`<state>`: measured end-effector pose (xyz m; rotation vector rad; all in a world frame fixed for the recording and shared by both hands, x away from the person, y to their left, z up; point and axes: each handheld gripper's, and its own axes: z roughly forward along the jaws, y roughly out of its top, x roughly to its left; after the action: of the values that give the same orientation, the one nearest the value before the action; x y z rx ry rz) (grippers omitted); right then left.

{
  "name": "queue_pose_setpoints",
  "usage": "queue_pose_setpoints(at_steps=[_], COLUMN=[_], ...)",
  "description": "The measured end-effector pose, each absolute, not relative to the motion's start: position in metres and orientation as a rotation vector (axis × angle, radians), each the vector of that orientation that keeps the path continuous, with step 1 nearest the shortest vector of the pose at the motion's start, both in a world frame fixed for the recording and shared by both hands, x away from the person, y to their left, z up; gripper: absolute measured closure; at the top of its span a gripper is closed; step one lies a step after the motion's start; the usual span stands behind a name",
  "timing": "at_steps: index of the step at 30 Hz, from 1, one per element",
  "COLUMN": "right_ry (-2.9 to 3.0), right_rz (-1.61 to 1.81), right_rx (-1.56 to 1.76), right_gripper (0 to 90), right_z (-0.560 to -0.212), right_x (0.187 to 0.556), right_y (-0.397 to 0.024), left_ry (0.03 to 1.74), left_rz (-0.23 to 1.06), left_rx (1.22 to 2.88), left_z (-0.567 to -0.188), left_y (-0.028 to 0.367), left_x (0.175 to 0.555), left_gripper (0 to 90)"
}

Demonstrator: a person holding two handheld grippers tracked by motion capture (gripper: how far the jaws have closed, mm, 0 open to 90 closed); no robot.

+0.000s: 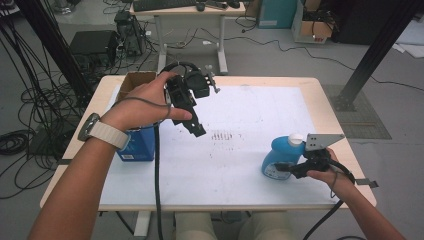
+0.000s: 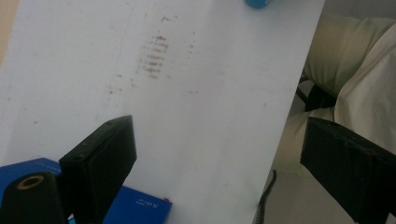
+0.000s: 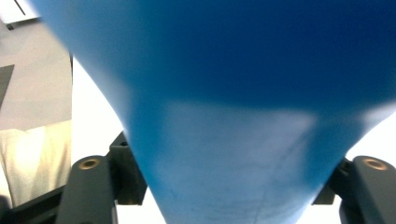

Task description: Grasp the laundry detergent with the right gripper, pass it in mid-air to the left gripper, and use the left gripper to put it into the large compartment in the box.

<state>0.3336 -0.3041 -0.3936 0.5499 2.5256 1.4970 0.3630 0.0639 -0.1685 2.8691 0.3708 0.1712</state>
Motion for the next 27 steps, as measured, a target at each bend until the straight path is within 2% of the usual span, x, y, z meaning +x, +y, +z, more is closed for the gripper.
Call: queue_pose_setpoints(at_steps=[5, 27], right_ry=[2.525, 2.511], right_rz=[1.513, 1.508], right_rx=[0.536, 0.51], right_gripper=[40.0, 41.6], right_z=[-0.3945, -0.3953], right_x=[0.3334, 0.3326], right_y=[-0.3043, -0.3047], left_ry=[0.371, 0.36], left_rz=[0.173, 0.174], left_rx=[2.864, 2.863], left_z=[-0.1687, -0.1683], left_y=[0.064, 0.0616], left_x=[0.3631, 0.3624], left_gripper=[10.8, 10.8])
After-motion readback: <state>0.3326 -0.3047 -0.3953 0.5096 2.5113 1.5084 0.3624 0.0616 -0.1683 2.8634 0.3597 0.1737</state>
